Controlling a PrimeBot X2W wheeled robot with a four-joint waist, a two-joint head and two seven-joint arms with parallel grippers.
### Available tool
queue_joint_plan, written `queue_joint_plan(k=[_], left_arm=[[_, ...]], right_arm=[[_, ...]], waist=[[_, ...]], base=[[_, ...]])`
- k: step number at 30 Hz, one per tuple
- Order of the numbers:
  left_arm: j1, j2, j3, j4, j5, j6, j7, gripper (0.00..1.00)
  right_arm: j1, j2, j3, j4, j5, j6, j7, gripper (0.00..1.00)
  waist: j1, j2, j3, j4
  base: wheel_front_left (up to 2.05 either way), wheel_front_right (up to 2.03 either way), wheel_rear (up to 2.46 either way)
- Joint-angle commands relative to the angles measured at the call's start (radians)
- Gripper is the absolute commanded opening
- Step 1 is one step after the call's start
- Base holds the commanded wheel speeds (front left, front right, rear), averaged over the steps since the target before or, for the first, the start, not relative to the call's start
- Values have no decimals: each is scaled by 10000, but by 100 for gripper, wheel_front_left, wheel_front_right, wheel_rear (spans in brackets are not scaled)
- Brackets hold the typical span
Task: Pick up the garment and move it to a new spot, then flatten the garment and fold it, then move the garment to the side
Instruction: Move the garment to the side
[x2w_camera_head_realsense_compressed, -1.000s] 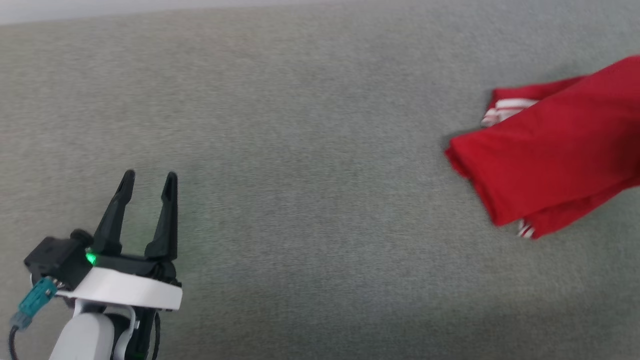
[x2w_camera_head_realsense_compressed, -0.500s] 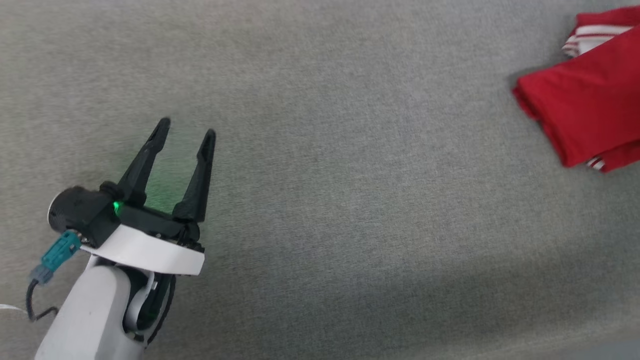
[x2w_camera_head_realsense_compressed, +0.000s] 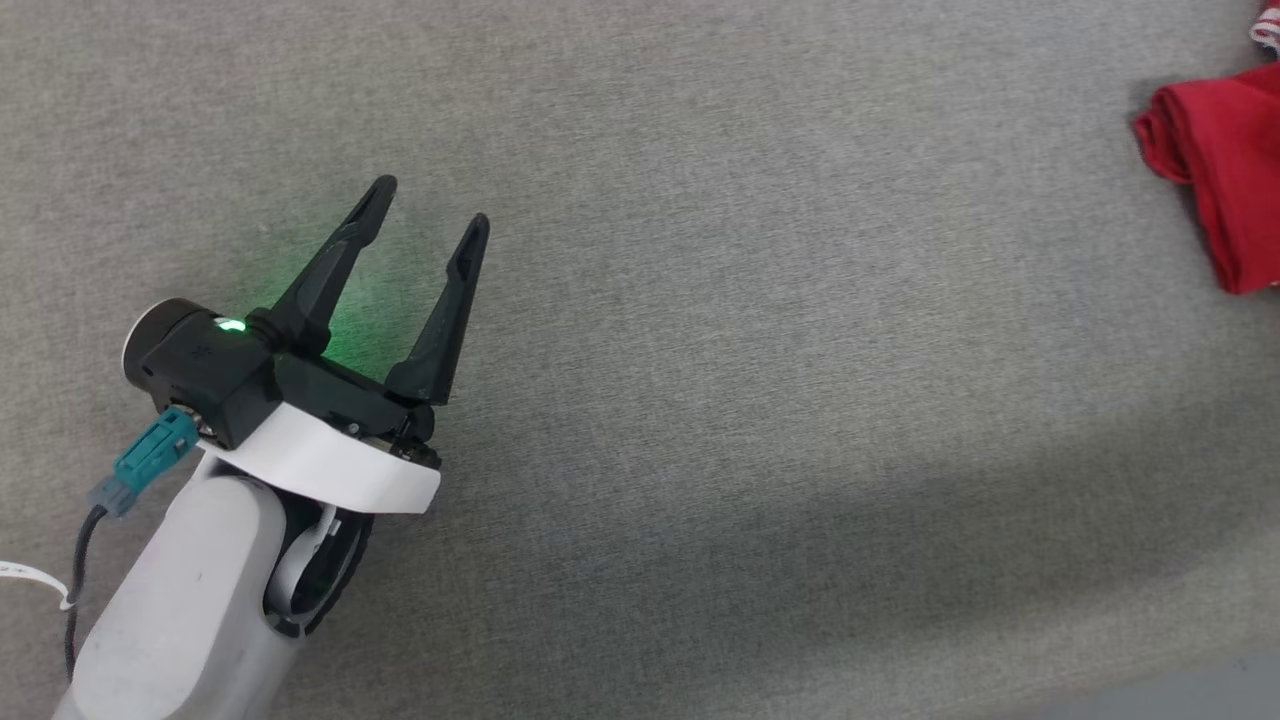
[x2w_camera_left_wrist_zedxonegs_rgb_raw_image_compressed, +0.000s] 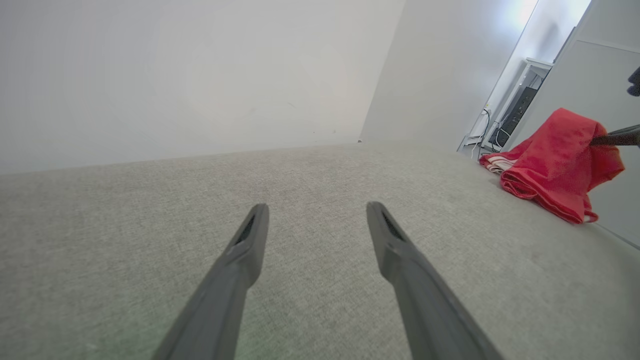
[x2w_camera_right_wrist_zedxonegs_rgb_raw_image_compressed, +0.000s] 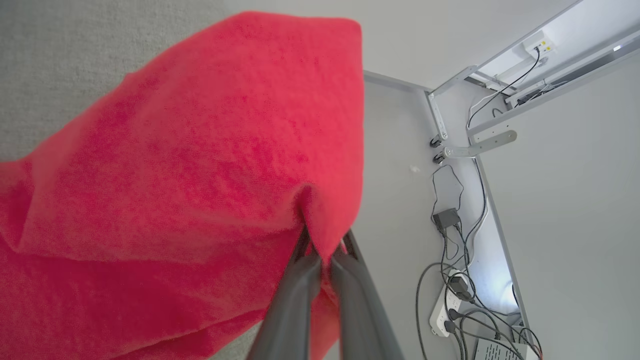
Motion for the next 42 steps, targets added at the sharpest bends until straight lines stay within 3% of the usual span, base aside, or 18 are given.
queue_joint_plan(k=[1,3,4,6,25,34,42], left_arm=[[-179,64,-76,-4,-60,-34,-17,100],[-275,83,-161,39,-66,-35,-17,100],[-313,81,-186,50,-73,-34,-17,100],[-313,93,-140,81,-107,-34,-17,100],[403,92,898,48,-75,-34,-17,100],[1195,-138,1925,-21,111,-34,-17,100],[2056,-498,2852,-15,372,-34,-17,100]], right_arm=[[-159,298,-155,325,-180,-7,-112,0],[-261,503,-324,706,-404,-6,-233,0],[-269,639,-346,868,-497,-7,-225,12],[-397,826,-419,1134,-653,-7,-314,100],[-918,1239,-857,1911,-635,-7,-1144,100],[-322,1542,-669,1452,-11,-7,-1731,100],[535,2049,-54,328,679,-7,-2755,100]], waist=[[0,0,75,101],[0,0,114,187],[0,0,125,234],[0,0,145,302],[0,0,-610,405],[0,0,-1404,619],[0,0,-2259,872]], base=[[0,0,0],[0,0,0],[0,0,0],[0,0,0],[0,0,0],[0,0,0],[0,0,0]])
